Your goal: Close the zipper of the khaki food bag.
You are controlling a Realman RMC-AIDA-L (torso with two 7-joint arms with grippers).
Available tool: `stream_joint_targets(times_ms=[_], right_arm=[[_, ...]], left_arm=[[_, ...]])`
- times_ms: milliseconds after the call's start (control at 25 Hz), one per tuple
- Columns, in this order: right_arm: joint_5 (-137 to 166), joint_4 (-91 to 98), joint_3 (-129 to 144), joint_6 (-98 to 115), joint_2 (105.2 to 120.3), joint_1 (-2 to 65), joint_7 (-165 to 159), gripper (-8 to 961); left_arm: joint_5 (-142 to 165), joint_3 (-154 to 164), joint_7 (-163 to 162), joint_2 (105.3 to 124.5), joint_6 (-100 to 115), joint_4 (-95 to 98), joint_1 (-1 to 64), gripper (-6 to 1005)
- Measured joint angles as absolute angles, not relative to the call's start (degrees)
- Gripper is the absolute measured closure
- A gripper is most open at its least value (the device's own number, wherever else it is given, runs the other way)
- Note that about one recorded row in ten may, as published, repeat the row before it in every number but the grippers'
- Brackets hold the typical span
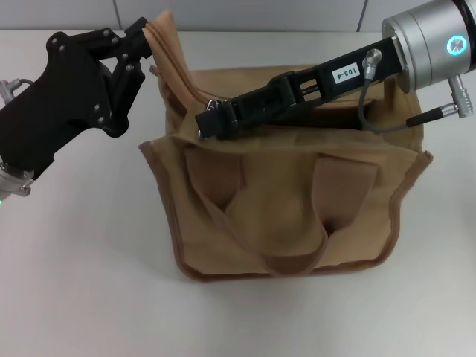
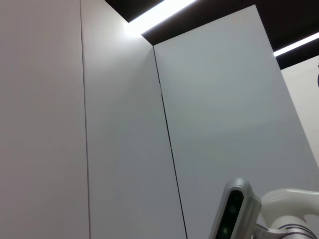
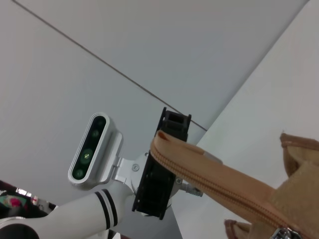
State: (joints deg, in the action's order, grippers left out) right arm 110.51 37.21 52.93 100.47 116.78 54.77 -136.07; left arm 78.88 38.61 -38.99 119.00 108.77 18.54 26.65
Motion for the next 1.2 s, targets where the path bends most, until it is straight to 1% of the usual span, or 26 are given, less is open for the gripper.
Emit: stream_joint_targets(times_ms=[320,840,1200], right_arm=[[110.6,37.2,52.9,99.2,116.64,53.7,-137.7,169],[107.3,37.2,52.4,99.2,116.94,52.4,-136.0,171],[107.0,37.1,52.5,98.8,117.63,52.2,-136.2,172]], left_arm=[[78.2,38.4,-39.2,118.94,108.7,18.5,26.7,991],[78.0,38.8,-39.8,119.09,110.0,18.3,27.2,991],[78.2,38.9,-38.9,119.10,108.7,16.9,27.7,991]])
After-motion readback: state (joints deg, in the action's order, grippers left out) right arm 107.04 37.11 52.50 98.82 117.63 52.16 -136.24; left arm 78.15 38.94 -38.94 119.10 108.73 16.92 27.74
